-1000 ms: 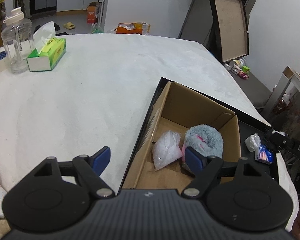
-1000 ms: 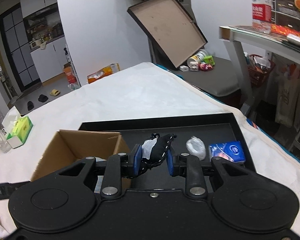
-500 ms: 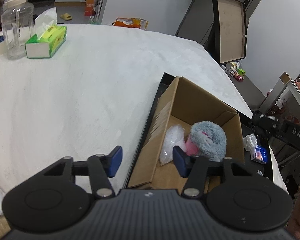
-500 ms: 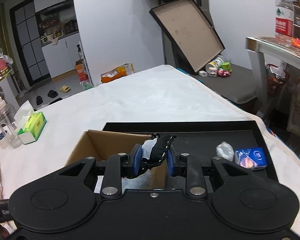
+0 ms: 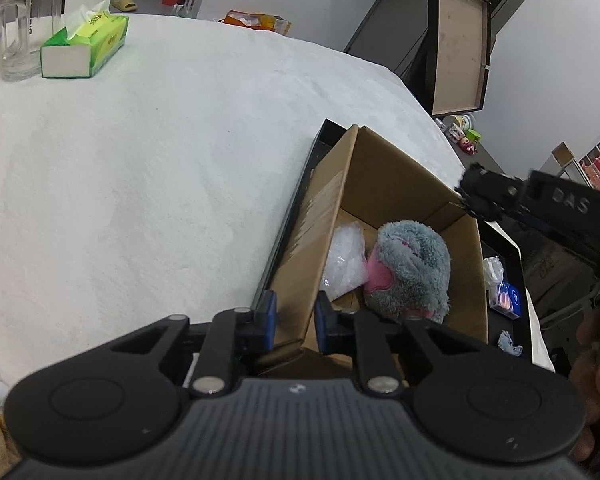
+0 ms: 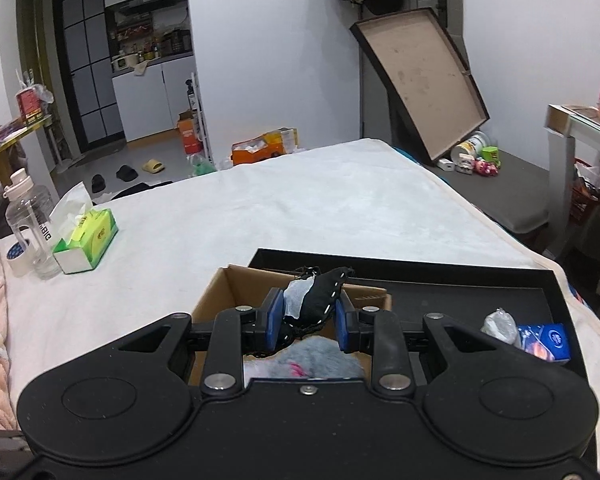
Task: Organize soft objects
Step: 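Carry the black lace item with the right tool over the box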
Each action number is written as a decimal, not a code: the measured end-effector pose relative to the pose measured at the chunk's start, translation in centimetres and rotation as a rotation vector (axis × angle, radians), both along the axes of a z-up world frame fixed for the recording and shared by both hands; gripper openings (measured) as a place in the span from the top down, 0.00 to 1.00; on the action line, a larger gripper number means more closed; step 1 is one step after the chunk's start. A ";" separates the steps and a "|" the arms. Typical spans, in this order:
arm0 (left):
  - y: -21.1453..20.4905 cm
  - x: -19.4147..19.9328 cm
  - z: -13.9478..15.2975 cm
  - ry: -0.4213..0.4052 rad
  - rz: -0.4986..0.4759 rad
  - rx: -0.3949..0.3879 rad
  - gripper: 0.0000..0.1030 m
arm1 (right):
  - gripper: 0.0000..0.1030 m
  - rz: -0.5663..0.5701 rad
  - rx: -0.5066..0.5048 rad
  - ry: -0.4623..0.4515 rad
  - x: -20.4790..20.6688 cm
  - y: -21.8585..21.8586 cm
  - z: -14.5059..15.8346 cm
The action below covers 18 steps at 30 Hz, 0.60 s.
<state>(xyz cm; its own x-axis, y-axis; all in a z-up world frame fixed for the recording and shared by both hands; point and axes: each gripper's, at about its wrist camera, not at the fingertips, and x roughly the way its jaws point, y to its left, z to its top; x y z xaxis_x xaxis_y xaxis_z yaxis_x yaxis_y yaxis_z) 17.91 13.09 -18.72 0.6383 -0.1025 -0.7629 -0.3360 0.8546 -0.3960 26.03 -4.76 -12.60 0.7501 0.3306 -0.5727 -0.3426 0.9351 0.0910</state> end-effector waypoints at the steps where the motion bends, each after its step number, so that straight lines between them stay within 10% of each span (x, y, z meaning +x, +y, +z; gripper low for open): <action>1: 0.1 0.0 0.0 -0.001 0.000 -0.004 0.82 | 0.74 0.002 0.000 -0.001 0.0 0.2 0.0; 18: 0.7 0.0 -0.2 -0.001 -0.005 -0.034 0.82 | 0.71 0.066 0.022 -0.011 1.0 4.0 0.3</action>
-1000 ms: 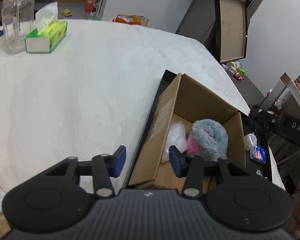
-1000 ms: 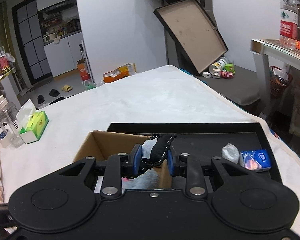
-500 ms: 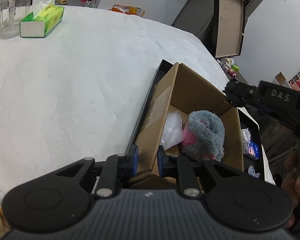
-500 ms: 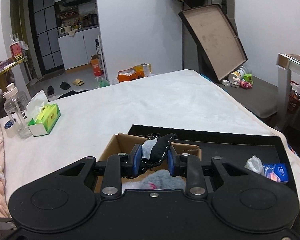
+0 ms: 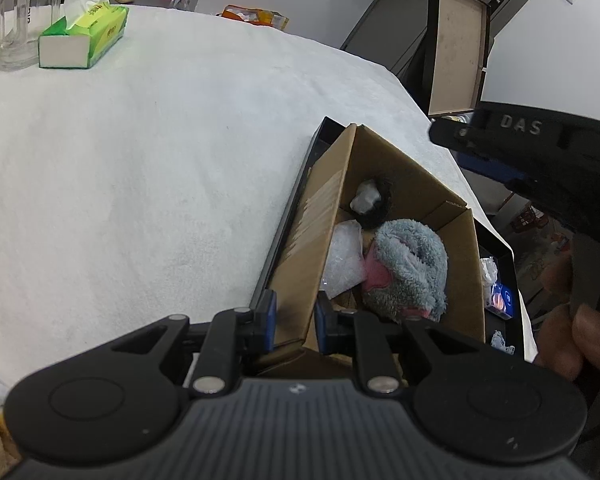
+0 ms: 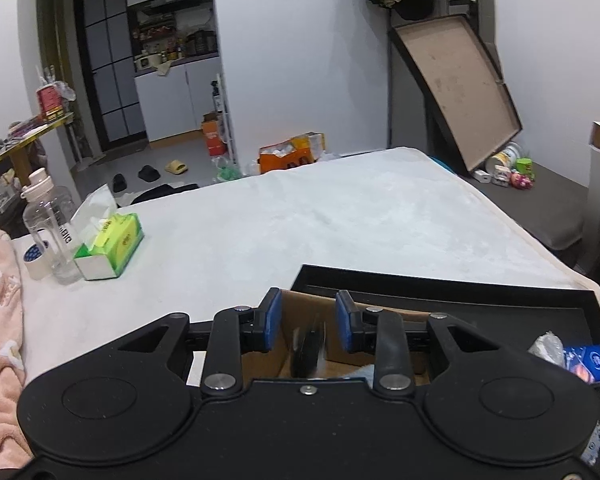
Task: Organize soft objects
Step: 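Carry the black lace item with the right tool over the box, then open the right tool to drop the lace item into the box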
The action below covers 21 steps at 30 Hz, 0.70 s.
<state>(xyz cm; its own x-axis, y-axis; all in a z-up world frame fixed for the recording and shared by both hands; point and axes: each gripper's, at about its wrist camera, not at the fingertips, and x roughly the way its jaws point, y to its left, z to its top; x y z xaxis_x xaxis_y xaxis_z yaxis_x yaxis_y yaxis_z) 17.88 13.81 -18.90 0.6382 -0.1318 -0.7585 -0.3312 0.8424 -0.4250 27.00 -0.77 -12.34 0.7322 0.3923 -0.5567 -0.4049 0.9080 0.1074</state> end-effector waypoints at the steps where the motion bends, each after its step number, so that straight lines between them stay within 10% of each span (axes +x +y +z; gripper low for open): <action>1: 0.0 0.0 0.0 0.001 0.000 0.000 0.82 | 0.71 0.005 0.001 0.004 0.1 0.2 -0.1; 21: -1.0 0.1 1.0 0.015 0.011 0.071 0.78 | 0.25 -0.042 -0.006 0.044 -1.4 -4.0 -0.3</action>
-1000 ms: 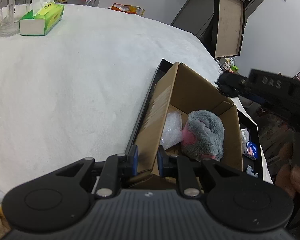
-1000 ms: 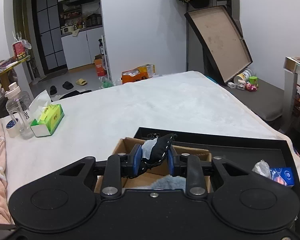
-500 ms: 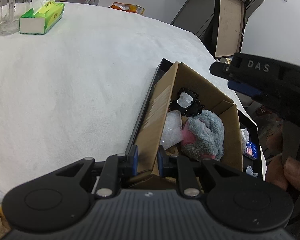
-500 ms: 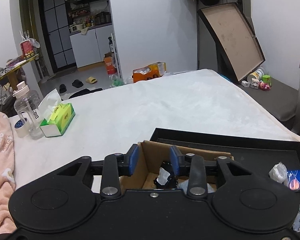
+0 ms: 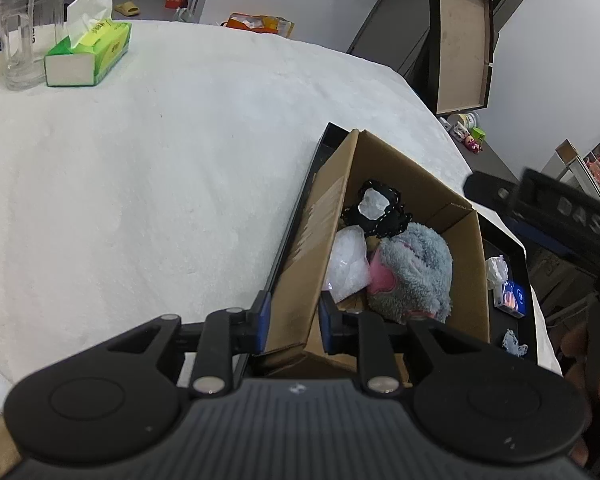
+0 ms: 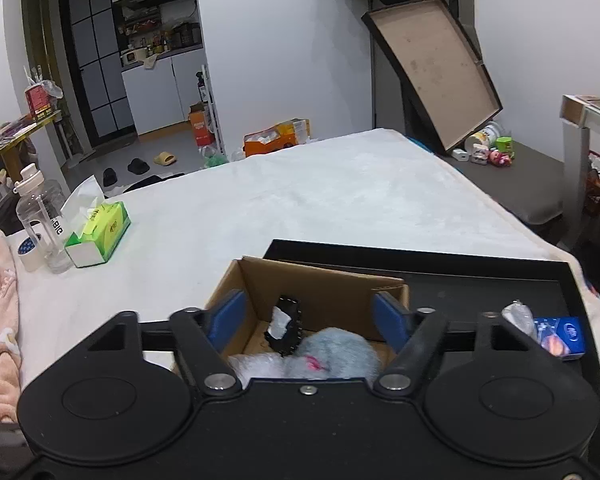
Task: Organize soft objects
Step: 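Open the right tool to drop the lace item into the box, then move the right tool to the blue denim plush and grasp it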
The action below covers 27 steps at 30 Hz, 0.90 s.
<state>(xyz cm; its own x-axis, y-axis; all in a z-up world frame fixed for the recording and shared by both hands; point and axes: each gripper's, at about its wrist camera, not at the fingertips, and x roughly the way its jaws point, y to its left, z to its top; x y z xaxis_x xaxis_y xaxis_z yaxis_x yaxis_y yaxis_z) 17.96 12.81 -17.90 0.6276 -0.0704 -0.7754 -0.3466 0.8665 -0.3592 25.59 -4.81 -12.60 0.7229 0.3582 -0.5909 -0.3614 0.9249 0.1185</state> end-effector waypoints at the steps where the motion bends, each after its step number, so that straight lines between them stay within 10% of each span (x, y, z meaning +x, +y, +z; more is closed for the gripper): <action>1: -0.1 0.0 0.1 0.000 0.002 0.004 0.77 | 0.22 -0.002 -0.001 -0.004 -0.2 -0.3 0.1; 27: -3.3 0.8 3.3 0.001 0.021 0.167 0.32 | 0.04 -0.078 -0.026 0.045 -1.3 -9.0 -0.8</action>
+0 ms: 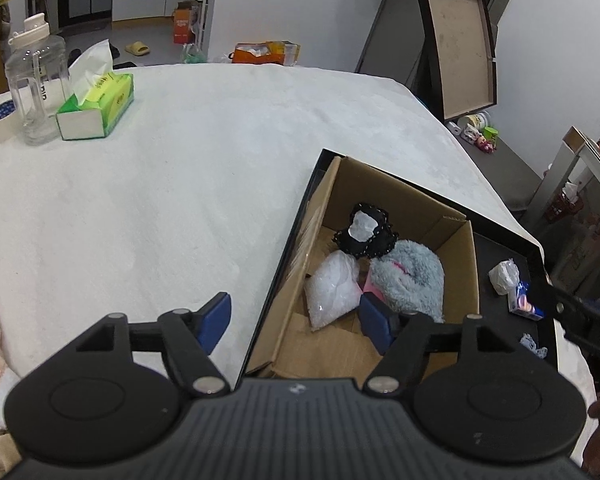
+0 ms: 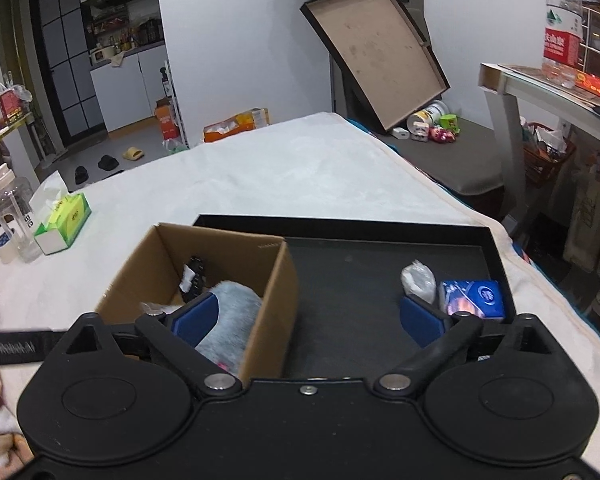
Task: Organize soft objects
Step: 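Move the right tool to the blue denim plush and grasp it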
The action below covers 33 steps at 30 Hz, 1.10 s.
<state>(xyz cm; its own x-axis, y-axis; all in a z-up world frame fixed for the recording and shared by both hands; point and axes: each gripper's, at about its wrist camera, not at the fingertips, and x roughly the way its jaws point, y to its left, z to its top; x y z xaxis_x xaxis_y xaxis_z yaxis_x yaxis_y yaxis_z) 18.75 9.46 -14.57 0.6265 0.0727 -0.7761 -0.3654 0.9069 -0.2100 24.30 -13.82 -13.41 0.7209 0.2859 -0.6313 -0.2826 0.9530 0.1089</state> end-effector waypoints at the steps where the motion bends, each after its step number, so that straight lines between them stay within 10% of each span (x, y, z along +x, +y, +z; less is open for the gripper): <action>1: -0.1 0.0 0.0 0.000 0.002 0.003 0.32 | 0.04 -0.004 0.001 0.004 0.0 -0.3 -0.1; 33: -7.1 3.0 -0.6 0.090 -0.051 0.156 0.31 | 0.08 -0.233 0.116 0.087 2.1 -9.8 -8.5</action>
<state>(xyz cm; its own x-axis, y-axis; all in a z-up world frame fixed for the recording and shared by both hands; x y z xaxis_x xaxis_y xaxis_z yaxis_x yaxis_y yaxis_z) 21.77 2.40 -15.16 0.5606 0.1670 -0.8111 -0.3293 0.9436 -0.0333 26.44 -23.57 -21.91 0.7200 0.1929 -0.6667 -0.0419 0.9709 0.2357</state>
